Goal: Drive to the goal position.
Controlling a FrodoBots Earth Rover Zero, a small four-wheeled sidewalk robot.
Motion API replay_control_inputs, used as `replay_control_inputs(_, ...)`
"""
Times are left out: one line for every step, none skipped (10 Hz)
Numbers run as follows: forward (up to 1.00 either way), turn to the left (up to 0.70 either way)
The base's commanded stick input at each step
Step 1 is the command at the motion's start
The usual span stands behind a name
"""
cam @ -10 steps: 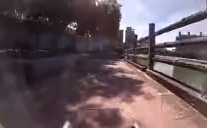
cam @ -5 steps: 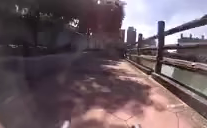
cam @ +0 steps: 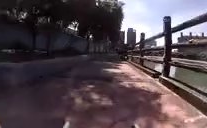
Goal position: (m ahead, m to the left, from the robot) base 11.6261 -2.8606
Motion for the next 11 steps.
replay_control_inputs(0.70, 0.00)
replay_control_inputs(0.70, -0.01)
replay_control_inputs(0.70, -0.12)
replay_control_inputs(0.70, -0.30)
replay_control_inputs(0.70, -0.23)
replay_control_inputs(0.70, -0.07)
replay_control_inputs(0.70, 0.00)
replay_control_inputs(0.70, 0.00)
replay_control_inputs(0.70, 0.00)
replay_control_inputs(0.70, 0.00)
replay_control_inputs(0.70, 0.00)
